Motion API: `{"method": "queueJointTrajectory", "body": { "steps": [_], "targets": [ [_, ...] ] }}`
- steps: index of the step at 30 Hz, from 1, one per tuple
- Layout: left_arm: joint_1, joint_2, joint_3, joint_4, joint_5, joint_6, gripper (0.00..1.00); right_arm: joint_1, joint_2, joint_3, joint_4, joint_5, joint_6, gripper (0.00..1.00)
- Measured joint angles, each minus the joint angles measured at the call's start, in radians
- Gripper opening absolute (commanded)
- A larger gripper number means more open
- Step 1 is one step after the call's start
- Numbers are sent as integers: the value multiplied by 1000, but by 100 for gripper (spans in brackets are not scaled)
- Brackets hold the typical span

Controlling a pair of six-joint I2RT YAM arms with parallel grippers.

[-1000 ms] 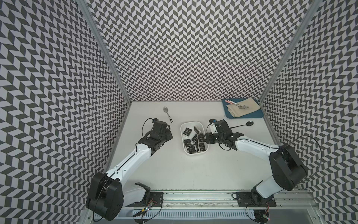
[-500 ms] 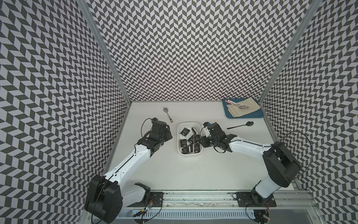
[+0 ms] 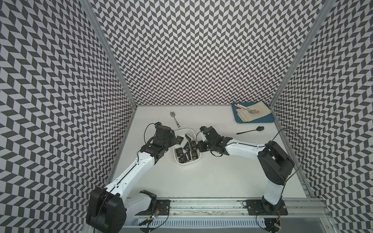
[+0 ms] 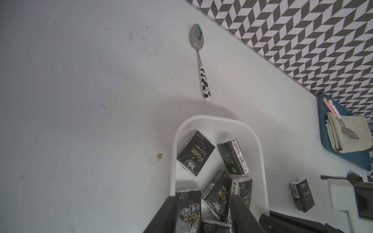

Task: Take the pocket tissues out of the storage box
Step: Move the storage box to the center of the board, then move the pocket tissues to the center of the board.

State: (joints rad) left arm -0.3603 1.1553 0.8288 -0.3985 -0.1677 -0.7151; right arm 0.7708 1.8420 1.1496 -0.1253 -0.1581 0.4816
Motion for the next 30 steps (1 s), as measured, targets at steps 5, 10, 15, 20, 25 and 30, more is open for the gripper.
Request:
{"method": "queueJointTrajectory", "body": {
  "steps": [5,10,15,20,25,30],
  "targets": [
    [22,0,0,0,-3,10,48,6,0,0,-1,-2,13,36],
    [31,0,0,0,-3,16,48,-5,-29,4,-37,45,4,49],
    [36,-1,0,-3,-3,21,48,-96,-107,32,-99,100,-47,54],
    [36,-6,0,-7,-2,23,48,-277,-139,27,-108,138,-106,55],
    [36,-6,0,-7,4,23,47,-358,-109,14,-132,166,-166,56],
    [36,-7,0,-7,6,23,47,-364,-50,4,-137,170,-210,56]
  ]
}}
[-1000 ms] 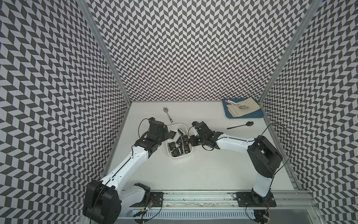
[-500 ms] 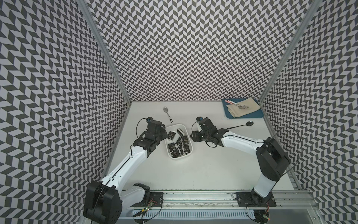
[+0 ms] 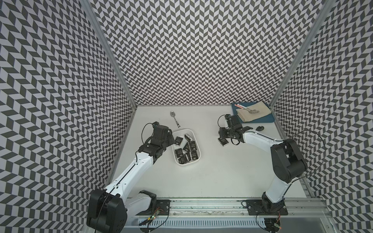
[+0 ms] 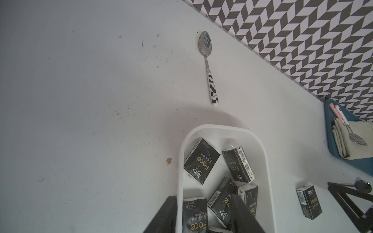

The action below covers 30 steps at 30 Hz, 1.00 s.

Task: Take the pocket tissues out of the storage box
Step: Move the pocket tissues to the center of the board.

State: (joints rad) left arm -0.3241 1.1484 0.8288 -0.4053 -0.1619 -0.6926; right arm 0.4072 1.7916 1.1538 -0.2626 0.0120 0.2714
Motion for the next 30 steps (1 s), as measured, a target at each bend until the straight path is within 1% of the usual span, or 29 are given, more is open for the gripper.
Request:
{"method": "queueJointTrajectory", "body": {
  "steps": [6,12,18,23,25,28,30],
  "targets": [
    [0,-6,0,0,0,0,48,-23,27,-37,0,-2,-35,56],
    [0,-6,0,0,0,0,48,-31,27,-95,19,-34,-43,54],
    [0,-6,0,0,2,0,48,-33,14,-144,89,-88,-39,42],
    [0,-6,0,0,3,0,48,-33,-28,-218,142,-156,-2,33],
    [0,-6,0,0,4,-1,48,-31,-45,-249,166,-182,32,28],
    [0,-6,0,0,11,-2,47,-15,-66,-294,215,-197,116,24],
    [0,-8,0,0,13,-4,48,19,-81,-326,251,-190,183,23]
  ]
}}
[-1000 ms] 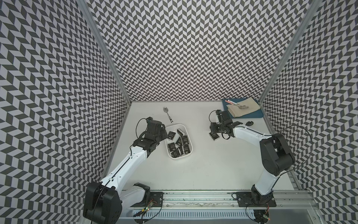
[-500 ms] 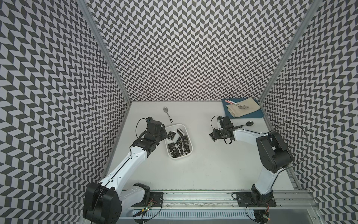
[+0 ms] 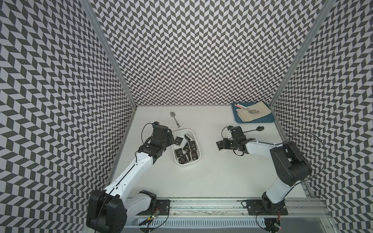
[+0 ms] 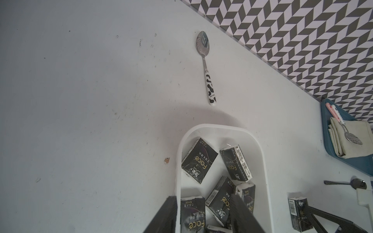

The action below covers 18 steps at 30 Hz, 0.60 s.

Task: Take the pocket tissues out of the storage box
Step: Move the pocket tissues to the center of the board.

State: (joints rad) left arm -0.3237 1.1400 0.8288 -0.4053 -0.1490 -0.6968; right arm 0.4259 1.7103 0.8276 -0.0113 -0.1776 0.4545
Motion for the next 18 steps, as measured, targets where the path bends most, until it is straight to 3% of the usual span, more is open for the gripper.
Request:
{"method": "queueJointTrajectory", "body": {
  "steps": [6,11,18],
  "targets": [
    [4,-16,0,0,5,-1,48,144,-18,-67,111,43,248,22],
    [4,-34,0,0,5,0,48,186,-14,-83,168,101,411,22],
    [4,-44,0,-4,5,0,48,186,58,8,171,166,474,22]
  ]
}}
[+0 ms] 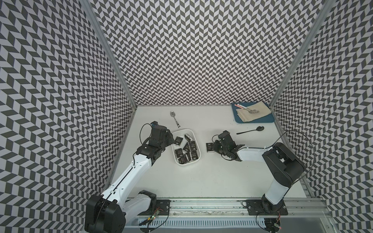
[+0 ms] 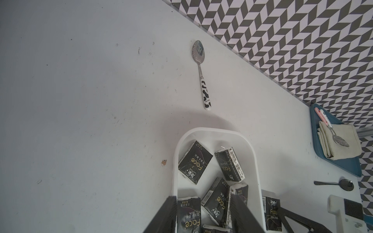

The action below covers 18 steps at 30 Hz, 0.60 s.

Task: Take the pocket tissues out of the storage box
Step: Move the pocket tissues to the center of the board.

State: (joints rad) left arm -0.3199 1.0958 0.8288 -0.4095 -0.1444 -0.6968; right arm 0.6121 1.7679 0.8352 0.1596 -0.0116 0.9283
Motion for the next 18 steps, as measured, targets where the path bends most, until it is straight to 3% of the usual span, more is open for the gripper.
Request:
{"method": "queueJointTrajectory", "body": {
  "steps": [7,12,18],
  "targets": [
    [0,-6,0,-5,-1,0,48,-2,15,43,-4,18,-3,24],
    [0,-6,0,-5,-1,0,48,-4,6,79,-42,30,-34,30],
    [0,-6,0,-6,-3,0,48,21,-53,187,-117,51,-211,42]
  ]
}}
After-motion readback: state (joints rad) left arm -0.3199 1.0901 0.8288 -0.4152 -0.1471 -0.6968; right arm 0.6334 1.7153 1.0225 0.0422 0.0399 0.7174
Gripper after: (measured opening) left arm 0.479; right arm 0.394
